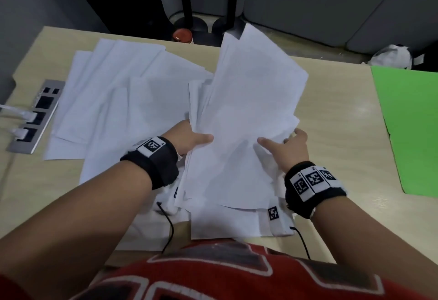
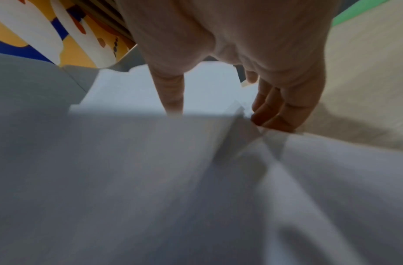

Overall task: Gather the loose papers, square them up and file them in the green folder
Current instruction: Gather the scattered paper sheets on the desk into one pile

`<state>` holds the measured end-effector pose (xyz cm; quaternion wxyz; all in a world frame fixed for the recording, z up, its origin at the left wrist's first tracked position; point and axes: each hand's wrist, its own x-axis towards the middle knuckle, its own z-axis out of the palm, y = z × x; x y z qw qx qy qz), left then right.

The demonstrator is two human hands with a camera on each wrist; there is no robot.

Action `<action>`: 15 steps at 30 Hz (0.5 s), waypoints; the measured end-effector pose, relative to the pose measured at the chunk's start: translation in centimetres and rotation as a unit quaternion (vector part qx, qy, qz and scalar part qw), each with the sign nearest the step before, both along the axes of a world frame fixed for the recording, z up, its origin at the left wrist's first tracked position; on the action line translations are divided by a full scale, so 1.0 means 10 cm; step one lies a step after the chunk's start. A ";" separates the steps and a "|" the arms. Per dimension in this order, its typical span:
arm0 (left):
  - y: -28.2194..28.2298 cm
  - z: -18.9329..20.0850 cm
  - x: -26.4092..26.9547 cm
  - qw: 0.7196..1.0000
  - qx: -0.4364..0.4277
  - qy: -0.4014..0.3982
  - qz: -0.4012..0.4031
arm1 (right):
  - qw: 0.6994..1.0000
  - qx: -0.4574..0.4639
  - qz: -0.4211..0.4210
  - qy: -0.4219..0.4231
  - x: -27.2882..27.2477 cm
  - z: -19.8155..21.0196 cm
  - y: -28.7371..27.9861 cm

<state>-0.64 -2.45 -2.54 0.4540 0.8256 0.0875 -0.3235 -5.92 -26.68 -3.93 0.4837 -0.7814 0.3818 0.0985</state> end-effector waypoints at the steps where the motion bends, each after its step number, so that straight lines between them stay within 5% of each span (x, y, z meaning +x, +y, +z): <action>1: 0.04 0.00 0.01 1.000 0.007 -0.006 0.002 | 1.000 0.003 0.004 0.016 0.02 -0.01 0.02; 5: 0.18 0.01 0.06 0.990 0.109 -0.084 -0.010 | 0.995 -0.029 0.061 0.074 0.08 -0.02 0.07; 7: 0.31 -0.02 0.12 0.966 0.216 -0.131 0.055 | 0.991 -0.054 0.093 0.082 0.10 -0.02 0.10; 11: 0.63 -0.03 0.18 0.929 0.306 -0.035 0.205 | 0.990 -0.102 0.067 0.070 0.10 0.01 0.19; 15: 0.57 -0.04 0.14 0.931 0.300 -0.014 0.209 | 0.984 -0.157 0.060 0.054 0.11 0.00 0.25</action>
